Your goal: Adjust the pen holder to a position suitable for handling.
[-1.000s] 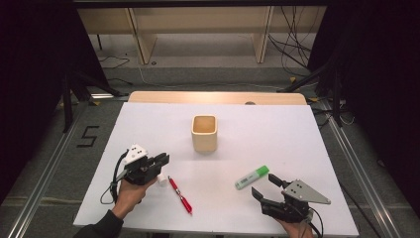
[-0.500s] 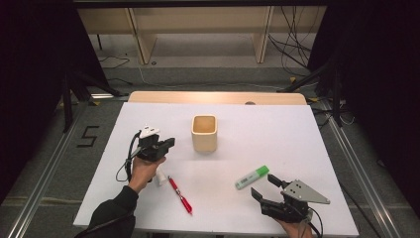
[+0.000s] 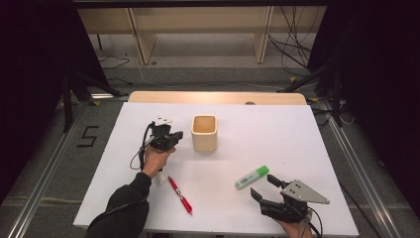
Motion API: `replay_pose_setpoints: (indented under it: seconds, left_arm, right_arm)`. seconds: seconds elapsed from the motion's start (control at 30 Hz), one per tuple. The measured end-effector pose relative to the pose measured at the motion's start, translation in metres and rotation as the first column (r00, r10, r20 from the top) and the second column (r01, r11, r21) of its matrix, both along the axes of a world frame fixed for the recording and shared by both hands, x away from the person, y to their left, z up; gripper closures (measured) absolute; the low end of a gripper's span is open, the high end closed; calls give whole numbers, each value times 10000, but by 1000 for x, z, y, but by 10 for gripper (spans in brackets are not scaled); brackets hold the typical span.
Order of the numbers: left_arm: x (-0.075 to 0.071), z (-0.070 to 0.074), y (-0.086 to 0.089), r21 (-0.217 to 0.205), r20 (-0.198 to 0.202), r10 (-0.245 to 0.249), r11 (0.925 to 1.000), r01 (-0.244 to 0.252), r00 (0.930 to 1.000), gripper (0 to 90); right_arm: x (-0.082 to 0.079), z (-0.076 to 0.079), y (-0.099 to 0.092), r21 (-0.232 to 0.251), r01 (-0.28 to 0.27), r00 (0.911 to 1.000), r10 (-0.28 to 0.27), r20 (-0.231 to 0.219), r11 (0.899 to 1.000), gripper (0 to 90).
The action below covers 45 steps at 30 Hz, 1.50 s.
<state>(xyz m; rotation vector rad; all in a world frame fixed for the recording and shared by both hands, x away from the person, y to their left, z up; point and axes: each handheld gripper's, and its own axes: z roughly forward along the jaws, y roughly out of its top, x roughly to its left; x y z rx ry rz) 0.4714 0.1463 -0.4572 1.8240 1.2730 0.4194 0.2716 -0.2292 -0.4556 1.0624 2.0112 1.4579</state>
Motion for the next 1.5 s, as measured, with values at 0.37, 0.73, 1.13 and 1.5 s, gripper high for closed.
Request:
replay_pose_setpoints:
  seconds: [0.37, 0.73, 1.13, 1.5]
  left_arm:
    - [18, -7, -22, 116, -401, -165, 9998, 169, 9991, 893]
    - [24, -15, -29, 54, -901, -222, 9997, 228, 9957, 894]
    - [20, -14, -48, 16, -1226, -463, 9989, 468, 9914, 896]
    - [13, -14, -71, 186, -1198, -765, 9967, 793, 9898, 896]
  right_arm:
    - [0, 0, -1, 41, -17, 10000, 17, -19, 10000, 274]
    - [1, -1, 0, 19, -51, 10000, 51, -70, 10000, 274]
    - [2, -2, 0, -17, -4, 10000, 4, -97, 10000, 274]
    - [1, -1, 0, -6, 1, 10000, -1, -87, 10000, 274]
